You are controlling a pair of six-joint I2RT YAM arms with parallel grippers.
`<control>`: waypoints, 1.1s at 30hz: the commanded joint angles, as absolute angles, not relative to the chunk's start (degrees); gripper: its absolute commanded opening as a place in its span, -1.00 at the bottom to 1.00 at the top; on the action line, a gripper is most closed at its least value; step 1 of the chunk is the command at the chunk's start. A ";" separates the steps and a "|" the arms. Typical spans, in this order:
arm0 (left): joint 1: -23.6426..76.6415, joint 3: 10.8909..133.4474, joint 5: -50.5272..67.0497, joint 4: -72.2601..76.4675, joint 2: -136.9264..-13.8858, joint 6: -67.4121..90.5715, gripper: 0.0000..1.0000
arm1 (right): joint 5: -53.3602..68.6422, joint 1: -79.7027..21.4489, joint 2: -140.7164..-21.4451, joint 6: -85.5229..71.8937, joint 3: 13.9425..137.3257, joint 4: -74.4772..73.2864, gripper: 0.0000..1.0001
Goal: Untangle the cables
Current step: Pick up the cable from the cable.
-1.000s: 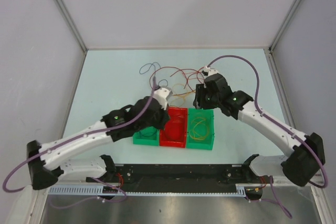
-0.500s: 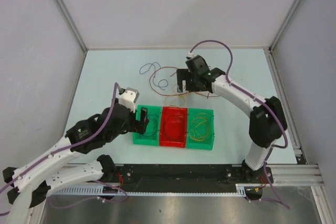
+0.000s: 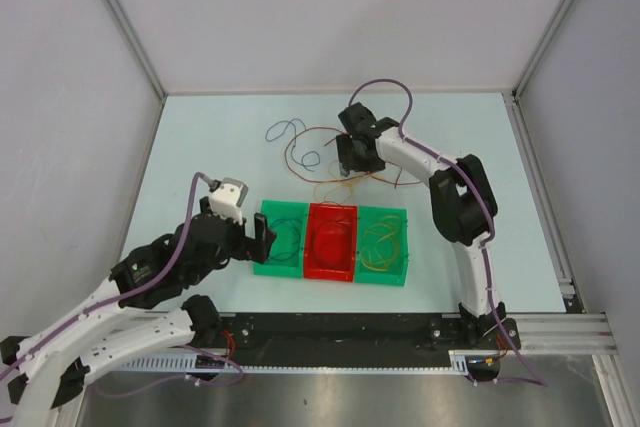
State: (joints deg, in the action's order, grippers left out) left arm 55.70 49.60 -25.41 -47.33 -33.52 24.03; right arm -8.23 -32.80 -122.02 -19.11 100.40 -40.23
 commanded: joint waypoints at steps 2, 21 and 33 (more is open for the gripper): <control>54.50 48.52 -25.67 -43.86 -34.80 23.64 0.89 | -8.70 -32.34 -124.45 -16.17 104.06 -39.99 0.35; 48.43 47.29 -21.27 -41.40 -35.16 21.71 0.90 | -10.55 -32.08 -134.21 -12.83 113.20 -41.57 -0.18; 46.76 47.20 -20.30 -41.04 -35.42 21.27 0.88 | -8.62 -31.55 -135.79 -13.18 112.06 -41.75 -0.75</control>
